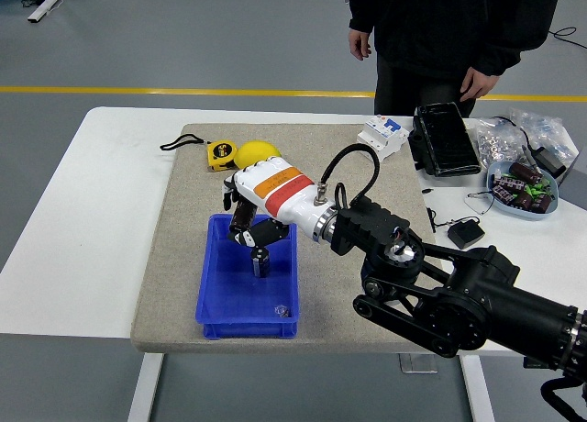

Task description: Pick up the battery,place it into the box

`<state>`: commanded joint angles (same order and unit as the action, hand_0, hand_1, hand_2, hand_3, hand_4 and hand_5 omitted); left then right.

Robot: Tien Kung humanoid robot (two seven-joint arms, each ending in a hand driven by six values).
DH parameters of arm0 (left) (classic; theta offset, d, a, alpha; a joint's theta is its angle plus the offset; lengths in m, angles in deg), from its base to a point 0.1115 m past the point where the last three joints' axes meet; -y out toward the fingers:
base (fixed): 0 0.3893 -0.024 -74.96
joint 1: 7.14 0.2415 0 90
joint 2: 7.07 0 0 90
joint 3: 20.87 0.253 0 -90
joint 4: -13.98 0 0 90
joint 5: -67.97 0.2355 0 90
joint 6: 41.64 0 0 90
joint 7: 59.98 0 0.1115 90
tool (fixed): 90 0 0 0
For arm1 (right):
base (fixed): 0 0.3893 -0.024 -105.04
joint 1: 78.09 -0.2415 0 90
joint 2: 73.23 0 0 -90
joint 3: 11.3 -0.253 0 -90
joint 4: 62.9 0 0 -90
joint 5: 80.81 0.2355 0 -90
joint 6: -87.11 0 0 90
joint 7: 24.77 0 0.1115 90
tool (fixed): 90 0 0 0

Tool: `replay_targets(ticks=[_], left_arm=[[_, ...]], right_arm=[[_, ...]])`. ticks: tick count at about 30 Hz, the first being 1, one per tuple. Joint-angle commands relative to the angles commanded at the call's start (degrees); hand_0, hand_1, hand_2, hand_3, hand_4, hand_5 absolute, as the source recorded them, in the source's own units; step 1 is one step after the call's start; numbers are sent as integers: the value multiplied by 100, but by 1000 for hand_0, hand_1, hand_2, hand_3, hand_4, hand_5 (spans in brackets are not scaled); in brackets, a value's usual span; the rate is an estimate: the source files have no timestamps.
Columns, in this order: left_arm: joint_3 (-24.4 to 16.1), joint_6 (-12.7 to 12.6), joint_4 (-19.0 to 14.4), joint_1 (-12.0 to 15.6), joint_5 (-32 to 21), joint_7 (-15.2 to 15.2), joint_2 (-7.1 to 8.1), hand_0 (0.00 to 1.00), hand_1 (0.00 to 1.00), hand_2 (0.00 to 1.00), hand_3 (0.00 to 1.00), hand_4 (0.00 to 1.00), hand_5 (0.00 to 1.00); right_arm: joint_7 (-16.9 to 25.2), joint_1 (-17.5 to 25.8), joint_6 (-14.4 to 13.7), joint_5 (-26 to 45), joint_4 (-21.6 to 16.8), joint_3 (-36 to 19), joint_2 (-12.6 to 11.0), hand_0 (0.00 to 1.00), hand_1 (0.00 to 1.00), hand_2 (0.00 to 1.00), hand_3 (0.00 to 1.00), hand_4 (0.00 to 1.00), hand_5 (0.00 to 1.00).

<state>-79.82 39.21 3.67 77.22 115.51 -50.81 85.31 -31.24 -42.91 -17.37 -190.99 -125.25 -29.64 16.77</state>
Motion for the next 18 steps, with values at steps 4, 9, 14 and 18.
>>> replay_targets(ticks=[4,9,14,18], left_arm=[[33,-11,0,-25,-62,-17,3,746,699,724,614,688,595],[45,-14,0,-42,-87,-24,-2,747,699,724,613,687,594],[58,-14,0,-50,-105,-27,-5,747,699,724,613,687,594],[69,-16,0,-48,-125,-29,-4,747,698,723,613,687,594]], right_arm=[[23,-22,126,-5,-6,44,0,430,592,731,923,998,345],[69,-11,234,-3,39,122,0,472,620,776,964,998,357],[55,3,270,-26,95,128,0,472,620,776,964,998,357],[36,6,250,-56,115,98,0,483,623,781,967,998,364]])
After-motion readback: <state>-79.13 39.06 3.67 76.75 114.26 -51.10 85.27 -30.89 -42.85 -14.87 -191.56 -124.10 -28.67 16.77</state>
